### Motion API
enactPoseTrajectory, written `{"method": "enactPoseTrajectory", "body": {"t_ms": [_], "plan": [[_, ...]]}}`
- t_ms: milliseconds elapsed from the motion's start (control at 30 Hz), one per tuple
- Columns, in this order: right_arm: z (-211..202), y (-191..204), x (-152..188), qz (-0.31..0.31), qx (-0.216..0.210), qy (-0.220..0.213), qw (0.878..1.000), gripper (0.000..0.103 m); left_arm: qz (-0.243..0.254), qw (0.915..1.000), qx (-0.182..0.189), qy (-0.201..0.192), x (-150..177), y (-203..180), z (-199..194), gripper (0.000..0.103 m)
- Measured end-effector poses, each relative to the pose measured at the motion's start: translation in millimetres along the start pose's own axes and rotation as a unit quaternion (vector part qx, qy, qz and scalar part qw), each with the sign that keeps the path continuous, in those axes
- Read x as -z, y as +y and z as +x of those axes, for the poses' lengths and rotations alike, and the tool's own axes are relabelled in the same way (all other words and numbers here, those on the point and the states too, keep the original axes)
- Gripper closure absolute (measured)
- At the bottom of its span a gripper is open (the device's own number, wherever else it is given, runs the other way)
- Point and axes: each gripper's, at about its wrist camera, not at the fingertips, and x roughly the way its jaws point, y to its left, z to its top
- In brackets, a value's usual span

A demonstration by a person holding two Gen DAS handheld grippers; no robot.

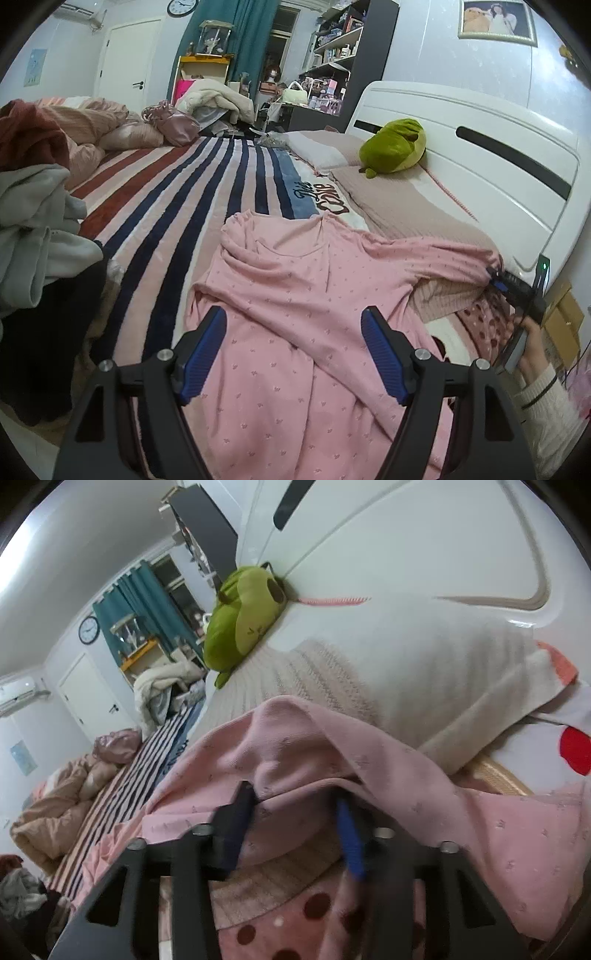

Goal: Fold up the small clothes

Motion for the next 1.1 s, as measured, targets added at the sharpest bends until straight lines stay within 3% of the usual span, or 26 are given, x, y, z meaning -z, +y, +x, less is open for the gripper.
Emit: {"method": "enactPoseTrajectory", "body": {"t_ms": [33,267,400,533,600,667,733,800,833,900,933,1000,1067,1100], "plan": [[-3,0,-1,-0.008,0.002,-0.002,1.000,0.098,0.002,1.0000,0.000,-0.001,-1,-1,0,0.031],[-26,17,-11,-0.045,-0.026,-0.020,0.998,0.101,0.005,1.0000,0.005,-0.006,-3,-3,1,0.031],[-45,58,-21,-0.097,-0.066,-0.042,0.992,0.102,0.005,0.9999,0.006,-0.009,-2,-2,-1,0.031],[-68,123,-15,-0.190,-0.126,-0.047,0.972,0.102,0.004,0.9998,0.007,-0.016,-1,1,-7,0.031],[-74,157,-2,-0.239,-0.170,-0.027,0.956,0.102,0.003,0.9998,0.008,-0.020,0,3,-11,0.031],[-73,192,22,-0.284,-0.226,0.032,0.931,0.101,0.001,0.9997,0.008,-0.022,1,5,-14,0.031],[-67,226,63,-0.340,-0.265,0.110,0.896,0.099,0.003,0.9998,0.009,-0.019,3,6,-15,0.030],[-52,246,105,-0.371,-0.281,0.198,0.862,0.096,0.007,0.9999,0.010,-0.011,6,6,-14,0.029],[-38,253,130,-0.379,-0.283,0.260,0.842,0.086,0.008,0.9999,0.009,-0.007,8,5,-14,0.029],[-25,254,161,-0.397,-0.276,0.317,0.816,0.074,0.010,0.9999,0.010,-0.003,11,5,-15,0.029],[-24,250,169,-0.407,-0.269,0.324,0.810,0.074,0.012,0.9999,0.010,-0.002,13,5,-17,0.029],[-33,239,158,-0.382,-0.283,0.327,0.817,0.074,0.020,0.9998,0.007,0.000,16,7,-21,0.028],[-48,225,134,-0.348,-0.304,0.306,0.832,0.063,0.019,0.9998,0.001,0.002,17,10,-22,0.028],[-56,213,117,-0.332,-0.308,0.283,0.846,0.049,0.017,0.9999,0.001,0.001,17,11,-23,0.028]]}}
